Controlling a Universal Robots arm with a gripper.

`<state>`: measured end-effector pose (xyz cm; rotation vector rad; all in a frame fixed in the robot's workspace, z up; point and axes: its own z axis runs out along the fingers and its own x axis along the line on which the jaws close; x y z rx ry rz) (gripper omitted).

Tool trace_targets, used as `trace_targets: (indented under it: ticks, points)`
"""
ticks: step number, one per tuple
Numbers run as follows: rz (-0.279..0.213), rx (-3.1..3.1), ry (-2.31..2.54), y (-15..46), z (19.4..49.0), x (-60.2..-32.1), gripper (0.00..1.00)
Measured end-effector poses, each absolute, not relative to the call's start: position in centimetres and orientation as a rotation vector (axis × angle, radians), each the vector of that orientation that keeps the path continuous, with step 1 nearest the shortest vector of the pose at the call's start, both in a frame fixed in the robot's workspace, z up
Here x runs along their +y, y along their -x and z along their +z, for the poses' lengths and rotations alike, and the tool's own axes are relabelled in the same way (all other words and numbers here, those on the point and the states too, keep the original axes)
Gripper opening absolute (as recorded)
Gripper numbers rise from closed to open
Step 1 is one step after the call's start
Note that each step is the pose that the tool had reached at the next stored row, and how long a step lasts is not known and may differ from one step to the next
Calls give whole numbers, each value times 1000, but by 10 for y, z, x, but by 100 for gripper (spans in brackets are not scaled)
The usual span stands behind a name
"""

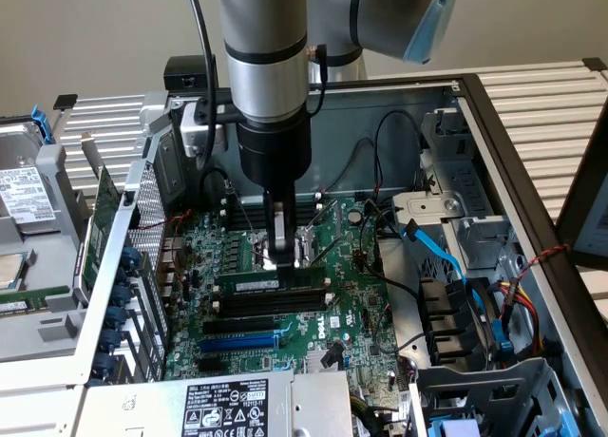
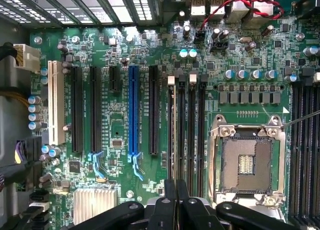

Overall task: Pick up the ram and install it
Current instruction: 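Insert the ram into the slot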

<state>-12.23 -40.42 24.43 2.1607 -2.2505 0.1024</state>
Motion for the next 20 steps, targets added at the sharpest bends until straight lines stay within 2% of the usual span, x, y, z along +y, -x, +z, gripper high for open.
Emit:
trace_targets:
  ticks: [20]
  points:
    - [102,-2251,-2161,124,237,-406,12]
